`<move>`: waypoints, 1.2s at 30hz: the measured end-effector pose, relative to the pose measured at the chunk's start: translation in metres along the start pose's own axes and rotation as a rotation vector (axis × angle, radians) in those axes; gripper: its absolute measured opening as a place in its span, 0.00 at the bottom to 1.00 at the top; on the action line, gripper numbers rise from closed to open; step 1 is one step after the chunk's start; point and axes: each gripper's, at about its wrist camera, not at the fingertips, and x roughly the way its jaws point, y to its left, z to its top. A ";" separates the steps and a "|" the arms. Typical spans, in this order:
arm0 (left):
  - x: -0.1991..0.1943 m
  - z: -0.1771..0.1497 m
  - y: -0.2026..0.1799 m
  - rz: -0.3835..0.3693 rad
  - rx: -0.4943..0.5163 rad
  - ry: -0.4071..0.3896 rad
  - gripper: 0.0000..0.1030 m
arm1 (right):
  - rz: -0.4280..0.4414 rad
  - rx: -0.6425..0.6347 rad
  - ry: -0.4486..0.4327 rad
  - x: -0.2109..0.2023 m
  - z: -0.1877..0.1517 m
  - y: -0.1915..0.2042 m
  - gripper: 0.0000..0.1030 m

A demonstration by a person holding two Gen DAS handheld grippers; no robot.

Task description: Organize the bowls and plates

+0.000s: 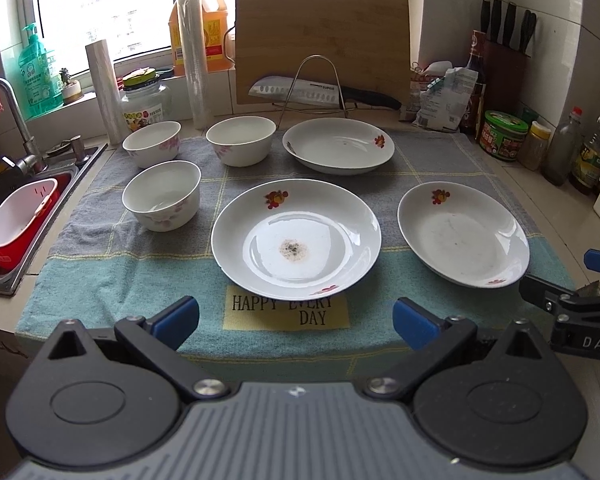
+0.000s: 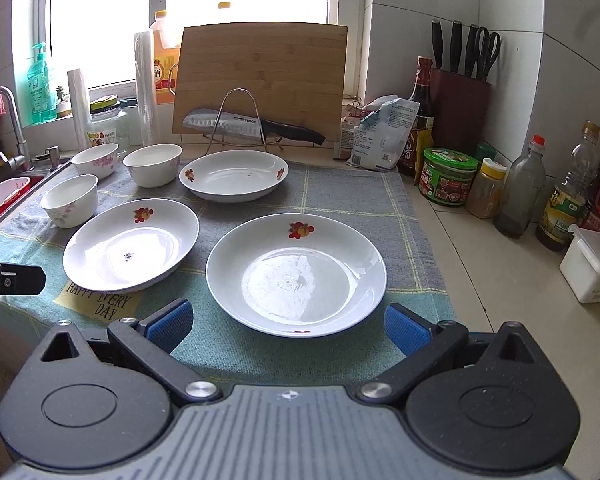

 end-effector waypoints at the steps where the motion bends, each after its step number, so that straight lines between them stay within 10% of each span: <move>1: 0.001 0.000 -0.002 -0.003 0.003 0.002 0.99 | 0.003 0.009 0.006 0.004 -0.003 -0.003 1.00; 36: 0.131 0.089 -0.083 -0.371 0.455 0.080 0.99 | -0.057 0.040 0.136 0.108 -0.031 -0.023 1.00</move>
